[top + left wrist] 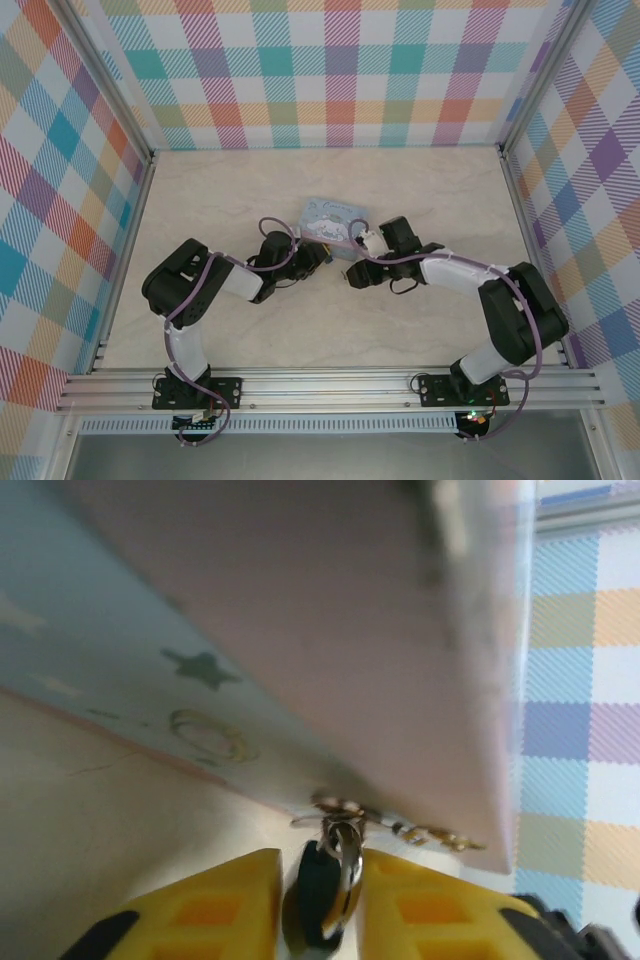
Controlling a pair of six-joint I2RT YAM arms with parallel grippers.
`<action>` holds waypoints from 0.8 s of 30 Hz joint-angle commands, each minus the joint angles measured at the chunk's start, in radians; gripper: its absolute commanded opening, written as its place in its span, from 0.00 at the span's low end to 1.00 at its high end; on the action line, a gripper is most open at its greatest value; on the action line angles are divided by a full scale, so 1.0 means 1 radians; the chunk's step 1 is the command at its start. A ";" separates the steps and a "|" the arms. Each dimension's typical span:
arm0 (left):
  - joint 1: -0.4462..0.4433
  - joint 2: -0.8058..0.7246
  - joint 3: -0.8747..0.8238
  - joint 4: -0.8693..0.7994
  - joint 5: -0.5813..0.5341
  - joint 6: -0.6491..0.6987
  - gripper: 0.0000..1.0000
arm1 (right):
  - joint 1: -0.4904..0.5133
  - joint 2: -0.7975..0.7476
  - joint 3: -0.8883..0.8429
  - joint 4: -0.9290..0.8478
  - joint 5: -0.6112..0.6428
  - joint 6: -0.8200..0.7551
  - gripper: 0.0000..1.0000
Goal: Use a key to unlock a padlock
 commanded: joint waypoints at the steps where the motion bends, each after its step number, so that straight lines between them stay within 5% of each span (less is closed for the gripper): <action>1: 0.015 -0.046 -0.034 -0.048 -0.009 0.036 0.35 | 0.035 0.057 0.077 -0.077 0.034 -0.093 0.56; 8: 0.091 -0.172 -0.129 -0.095 -0.020 0.071 0.48 | 0.061 0.143 0.142 -0.077 0.069 -0.115 0.55; 24: 0.191 -0.338 -0.191 -0.213 -0.013 0.131 0.54 | 0.102 0.241 0.180 -0.109 0.136 -0.123 0.46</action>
